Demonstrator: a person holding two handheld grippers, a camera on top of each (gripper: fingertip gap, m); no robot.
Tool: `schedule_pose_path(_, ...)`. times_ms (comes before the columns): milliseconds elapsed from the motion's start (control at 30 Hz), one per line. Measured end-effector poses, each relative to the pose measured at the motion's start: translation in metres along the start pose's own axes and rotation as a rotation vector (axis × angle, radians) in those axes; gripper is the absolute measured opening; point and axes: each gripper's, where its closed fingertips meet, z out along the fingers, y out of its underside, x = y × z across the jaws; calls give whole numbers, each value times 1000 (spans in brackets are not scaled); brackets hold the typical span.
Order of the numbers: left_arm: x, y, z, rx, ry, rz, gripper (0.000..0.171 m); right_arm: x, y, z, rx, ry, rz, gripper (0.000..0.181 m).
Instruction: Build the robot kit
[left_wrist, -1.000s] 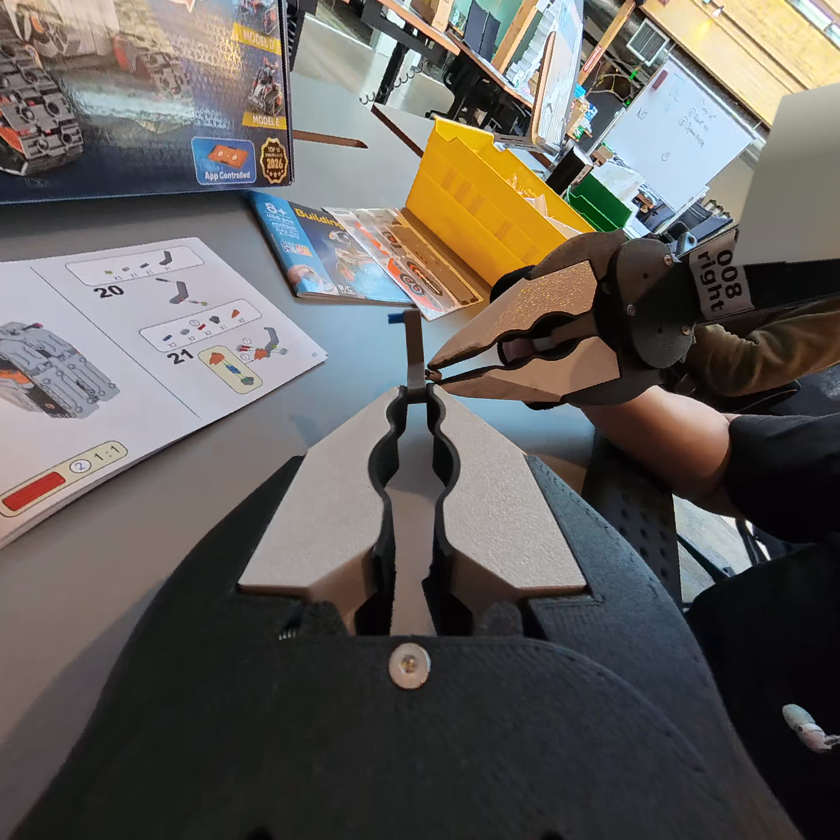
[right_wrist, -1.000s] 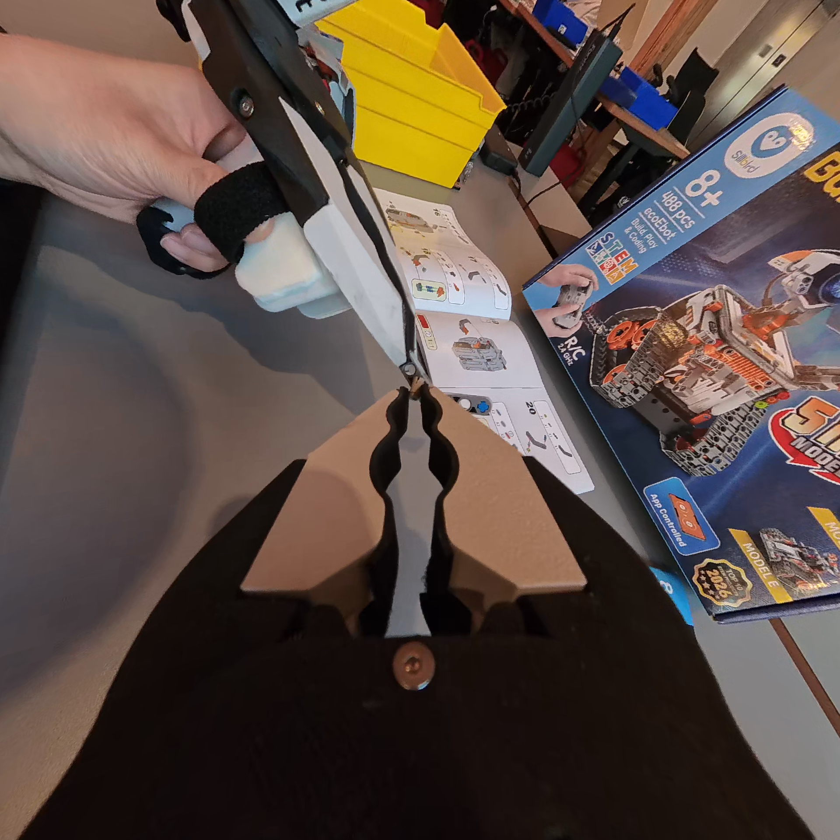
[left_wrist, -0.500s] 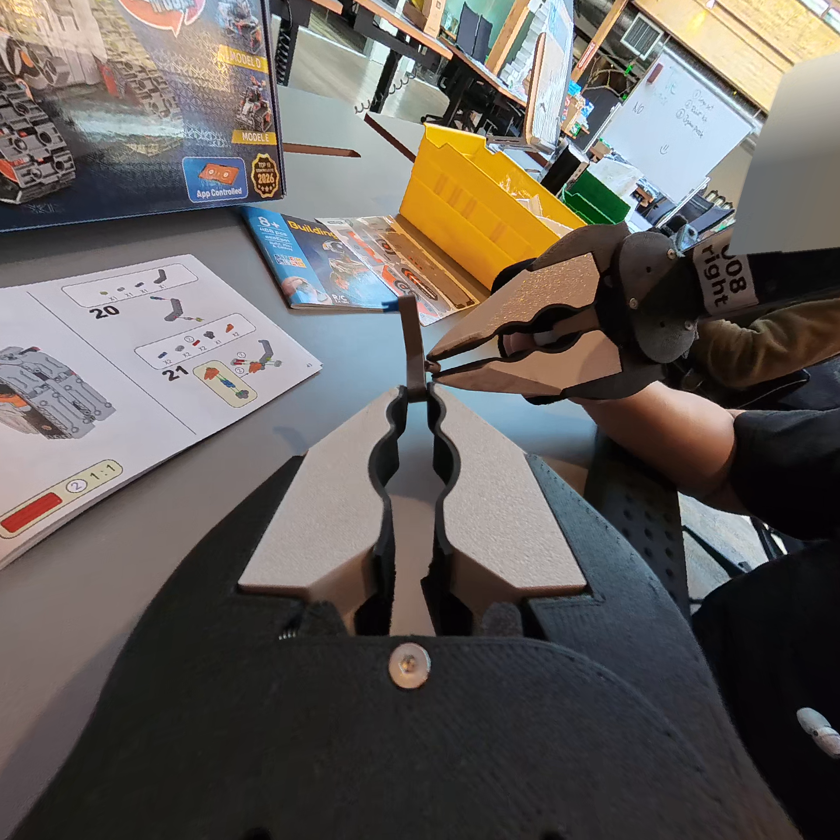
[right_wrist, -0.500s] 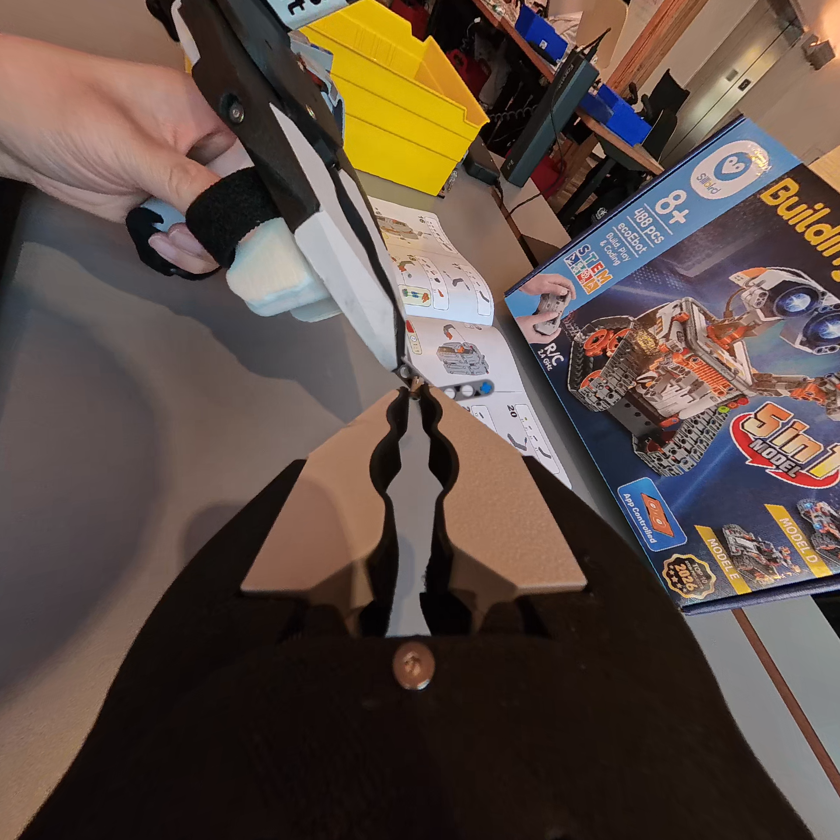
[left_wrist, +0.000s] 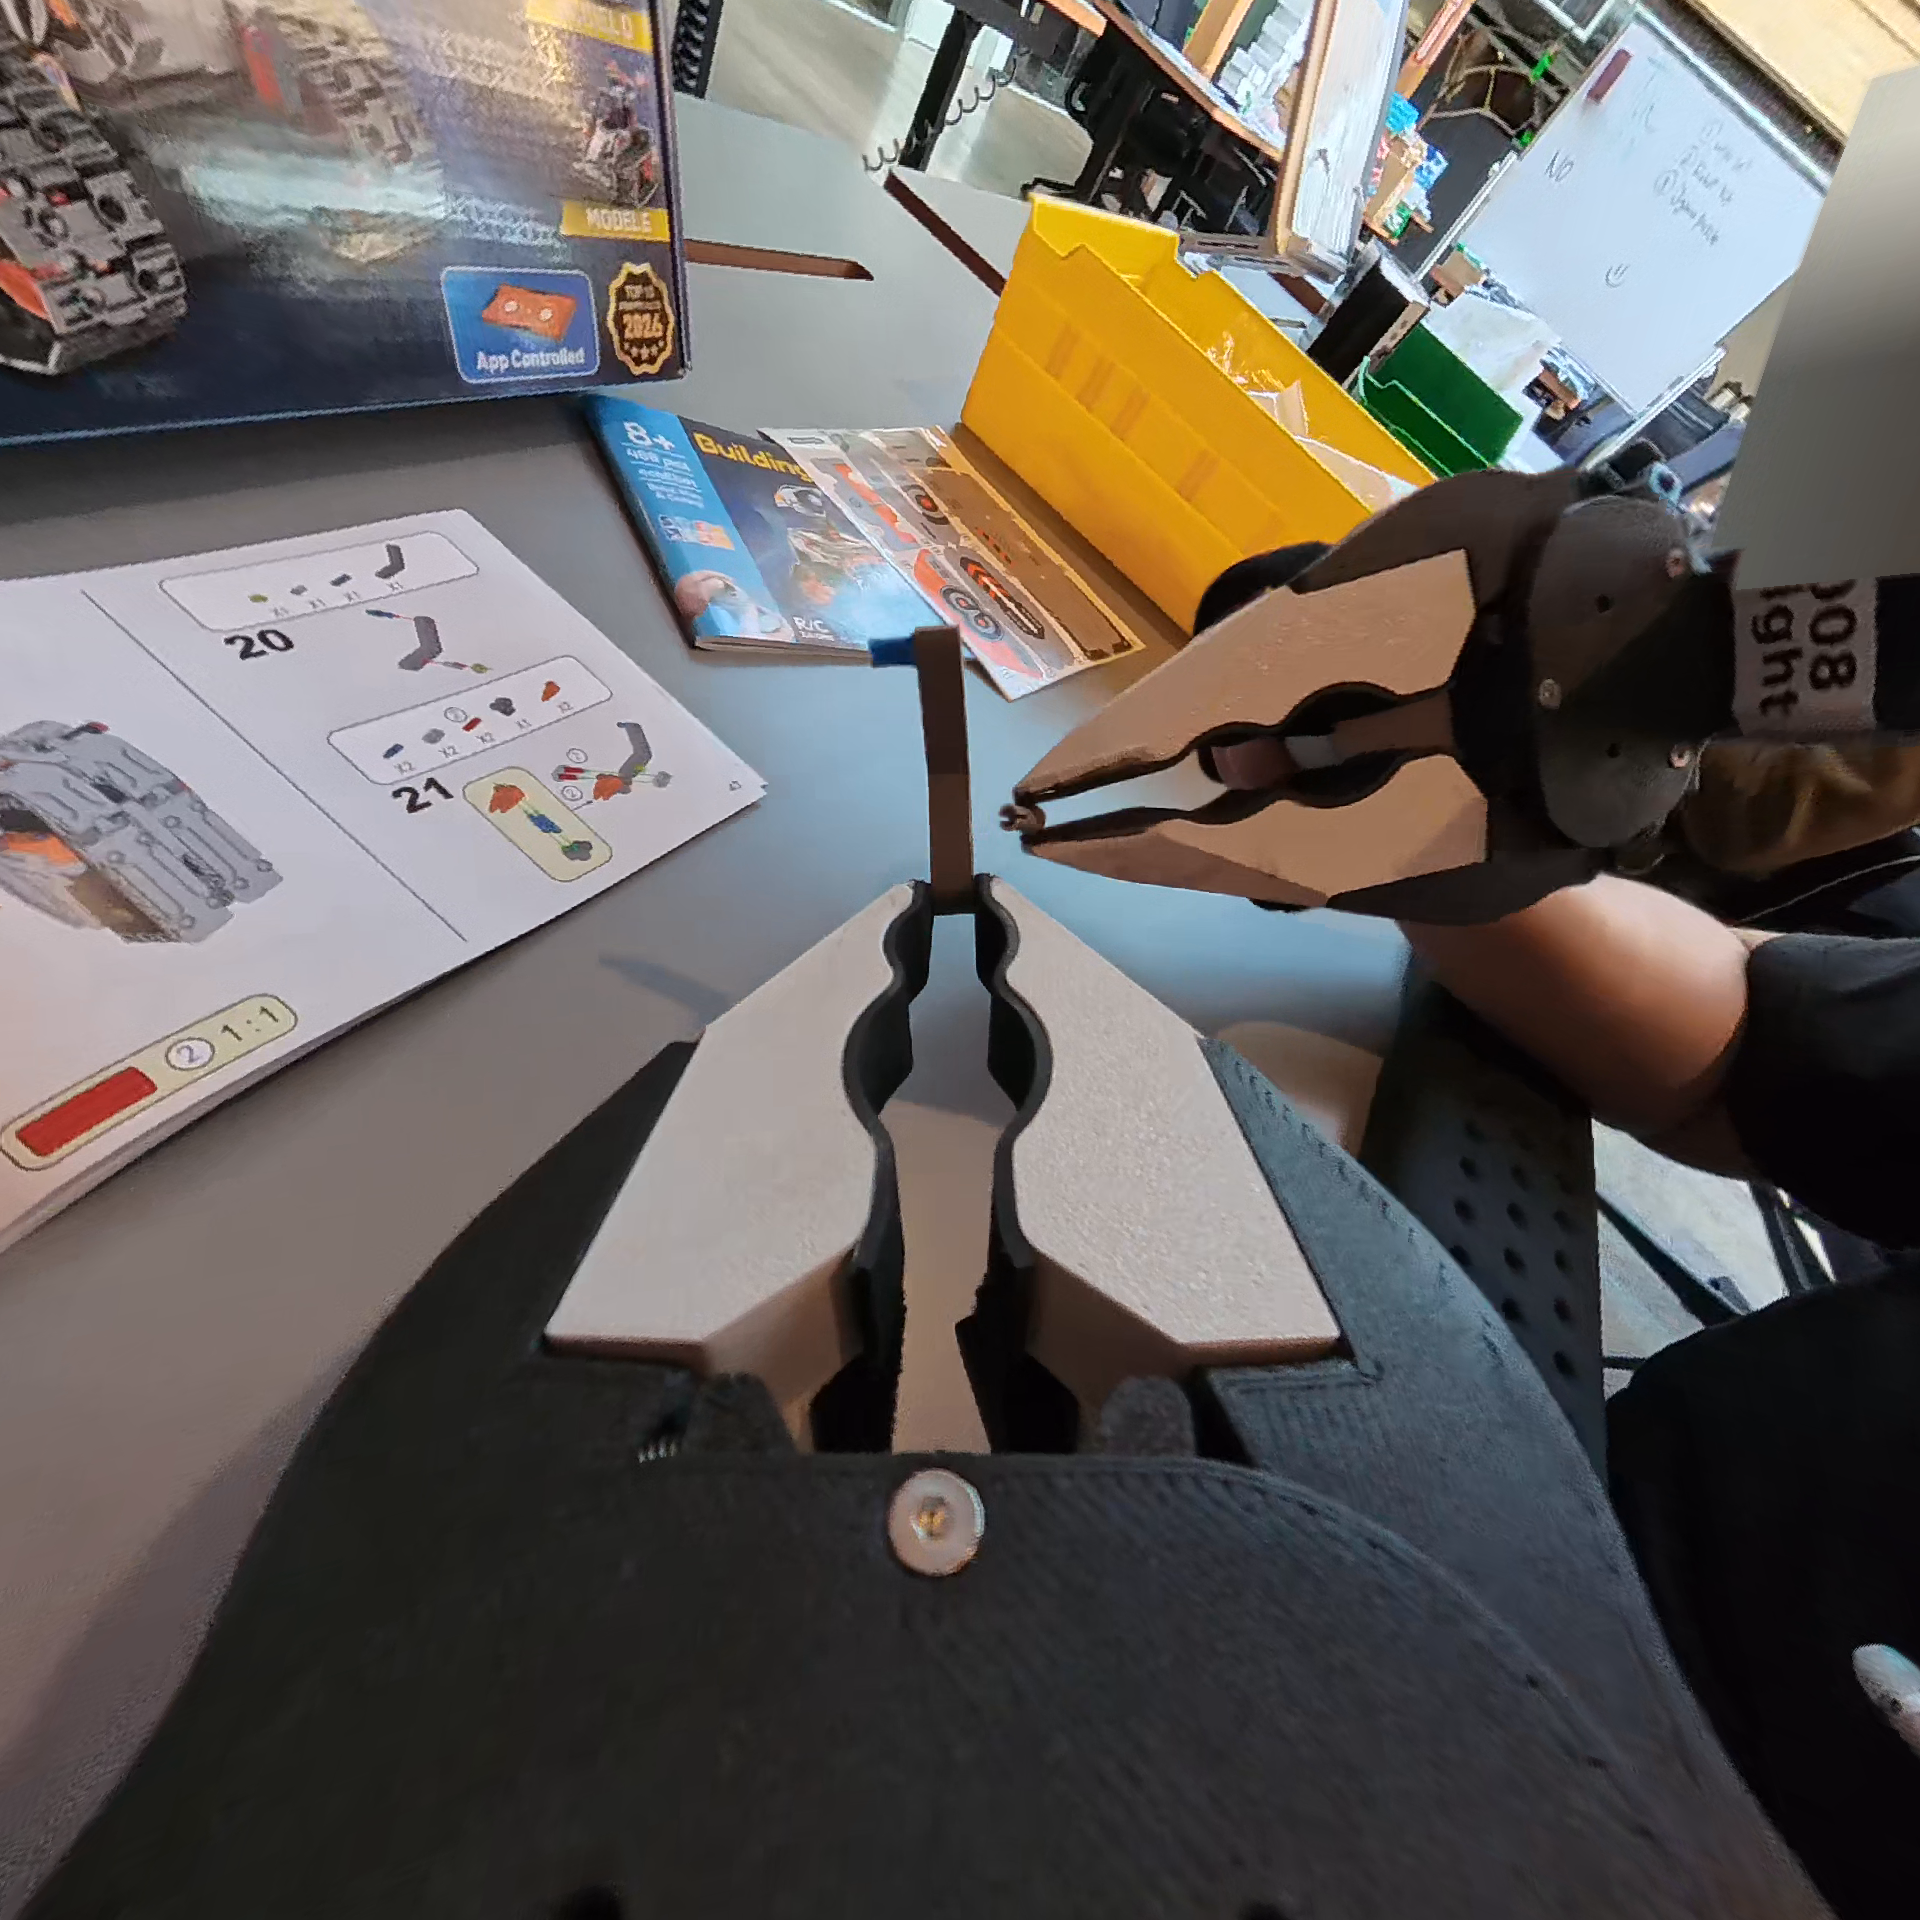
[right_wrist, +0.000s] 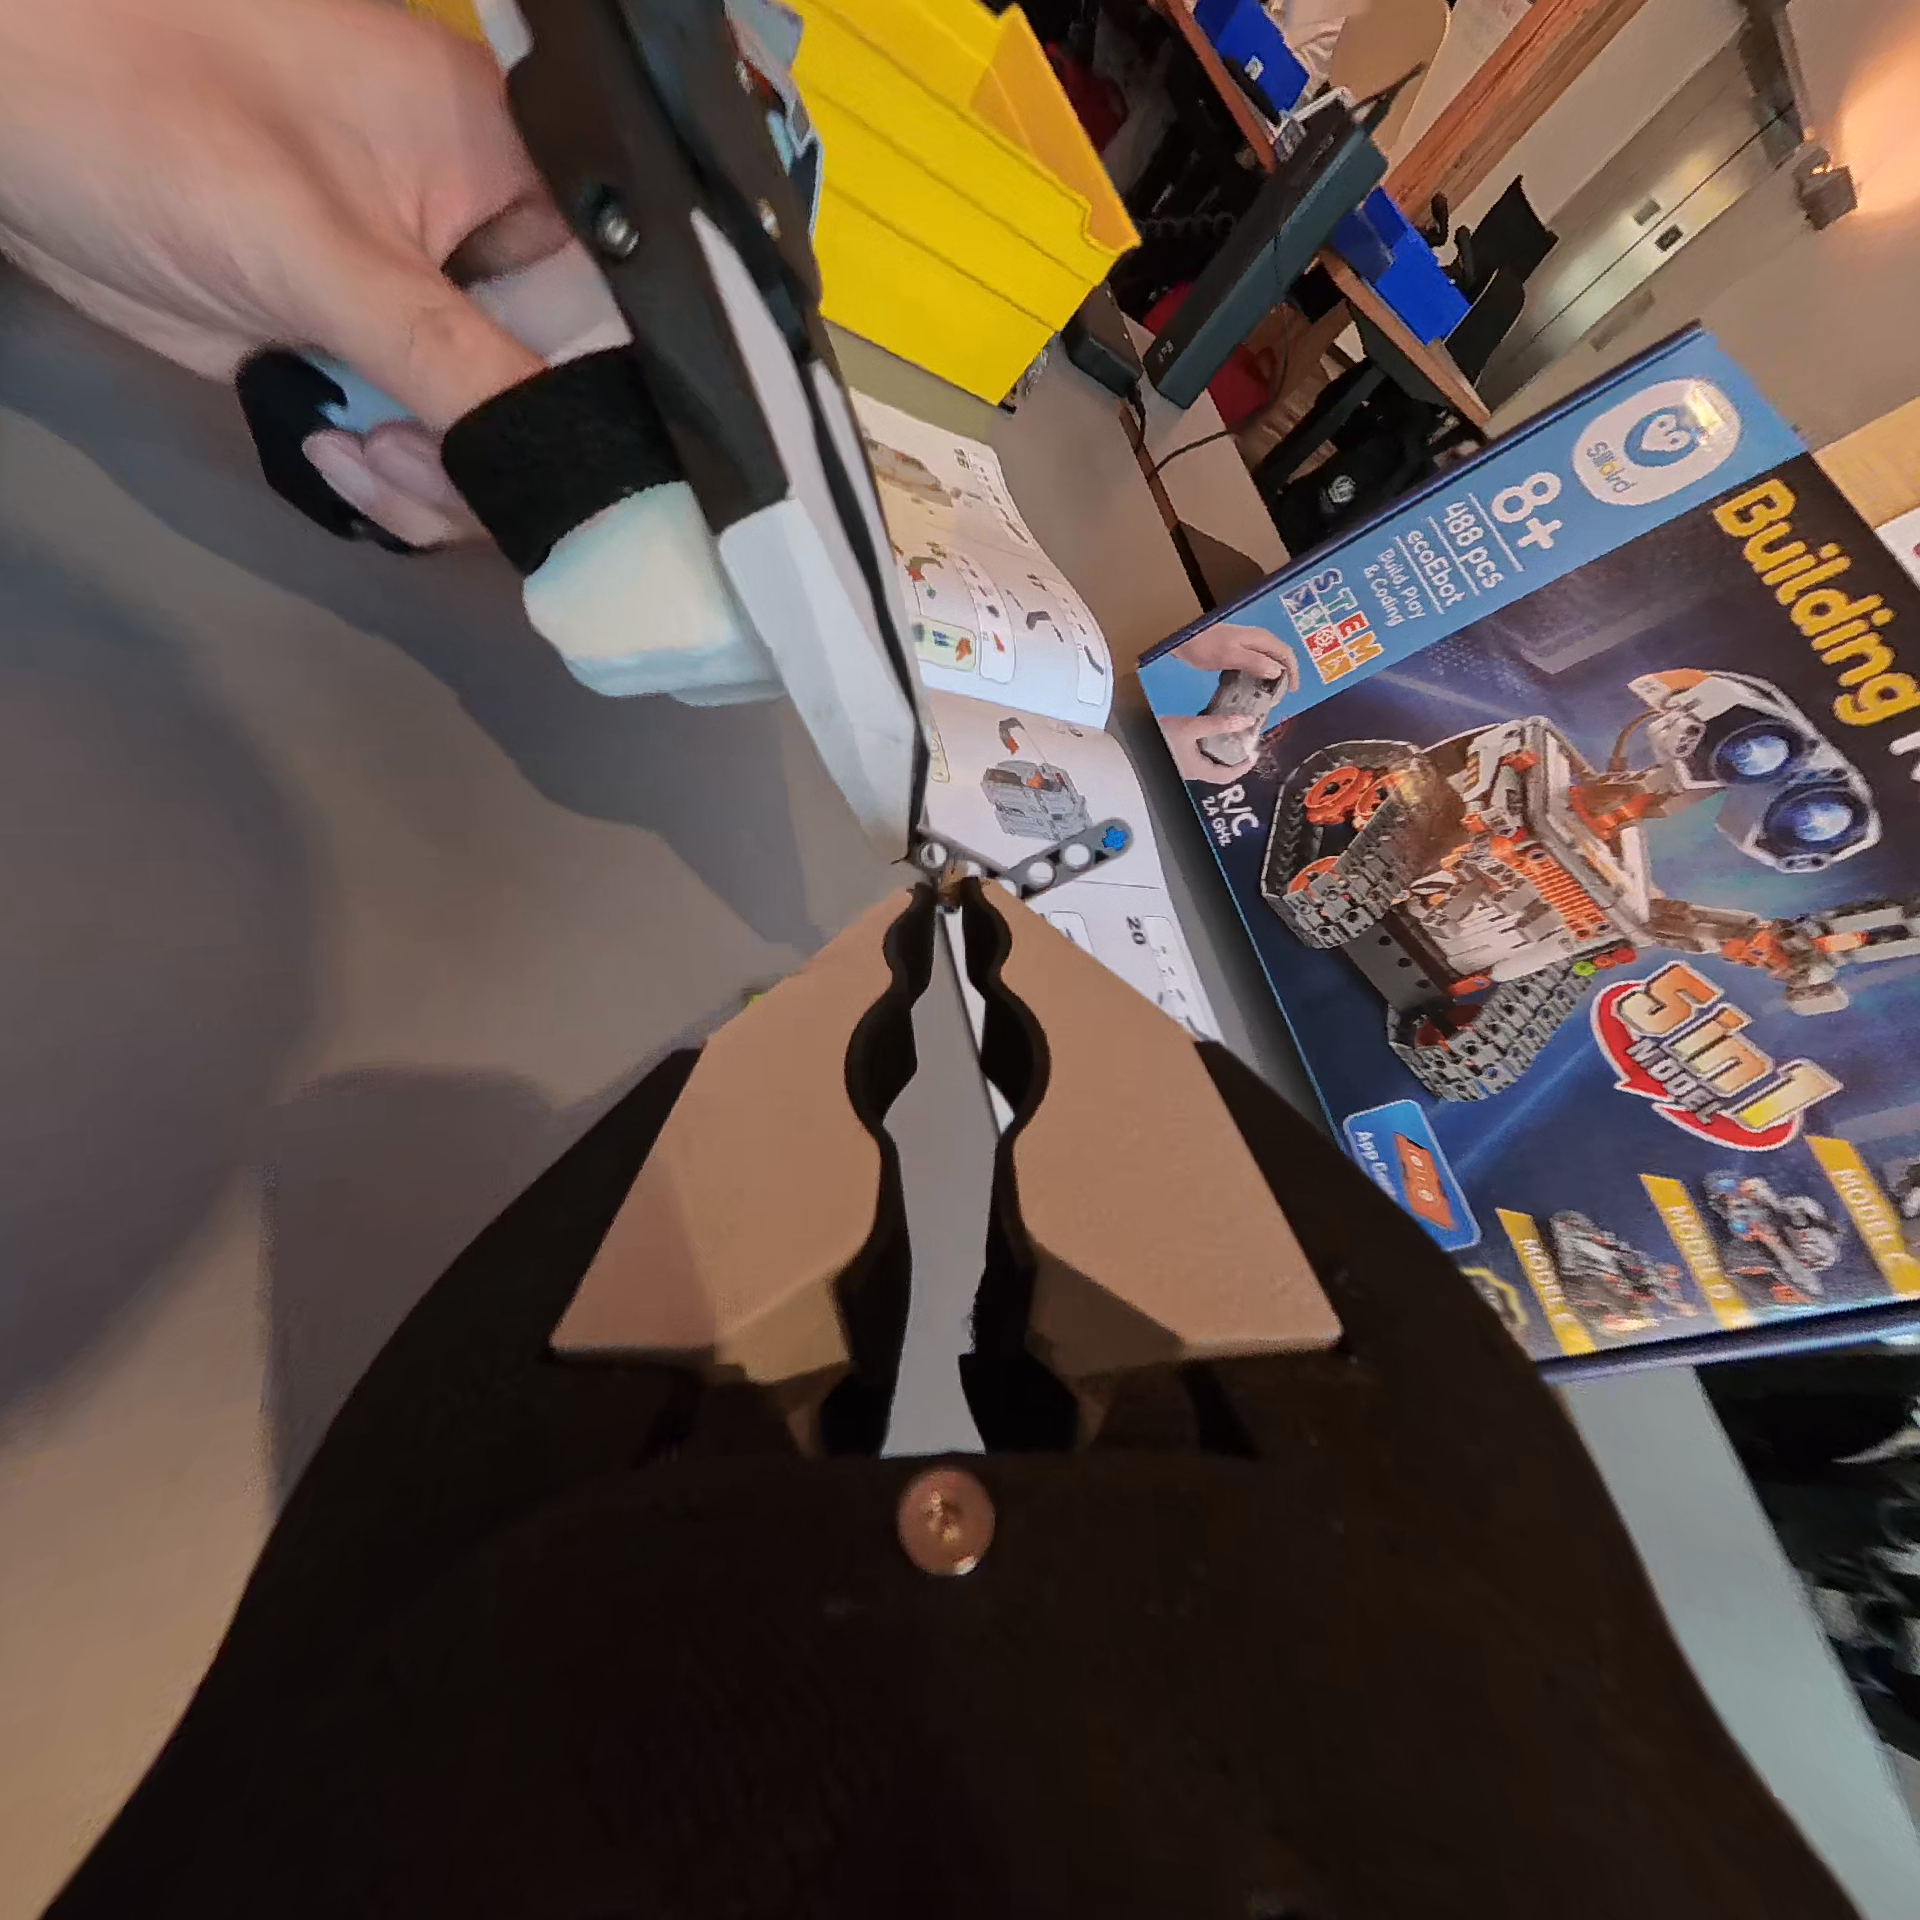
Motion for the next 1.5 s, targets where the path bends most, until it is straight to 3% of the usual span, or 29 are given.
schedule_pose_path(367,-5,9,4,-41,8,-105,6,-8,8,11,-128,140,-425,5)
schedule_pose_path(833,-20,21,10,-107,-192,9,6,-15,25,24,-349,177,-573,5)
schedule_pose_path(1000,-25,27,12,-133,-230,2,6,-19,30,27,-379,167,-598,5)
schedule_pose_path(1367,-24,29,13,-129,-186,-65,6,-20,30,28,-284,99,-428,5)
schedule_pose_path(1500,-25,31,14,-138,-195,-64,6,-22,32,29,-316,96,-441,5)
